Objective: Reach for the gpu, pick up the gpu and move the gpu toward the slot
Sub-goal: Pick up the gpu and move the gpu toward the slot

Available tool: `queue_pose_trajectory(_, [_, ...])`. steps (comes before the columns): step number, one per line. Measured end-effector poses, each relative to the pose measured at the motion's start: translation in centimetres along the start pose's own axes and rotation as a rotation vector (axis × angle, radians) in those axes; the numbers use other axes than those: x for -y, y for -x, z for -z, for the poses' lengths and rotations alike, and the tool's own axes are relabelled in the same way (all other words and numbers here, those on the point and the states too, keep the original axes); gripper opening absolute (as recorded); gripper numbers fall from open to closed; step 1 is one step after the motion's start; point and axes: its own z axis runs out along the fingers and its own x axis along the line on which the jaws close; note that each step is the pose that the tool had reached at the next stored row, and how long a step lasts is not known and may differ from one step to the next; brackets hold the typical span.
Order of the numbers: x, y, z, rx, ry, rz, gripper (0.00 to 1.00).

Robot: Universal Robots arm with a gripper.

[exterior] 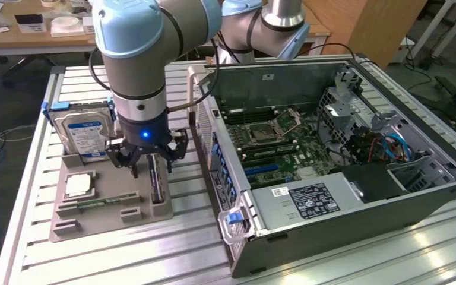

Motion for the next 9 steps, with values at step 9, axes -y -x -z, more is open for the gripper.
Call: queue_pose_trajectory(9, [0.04,0.08,-0.73,0.0,-0.001,0.0,0.71])
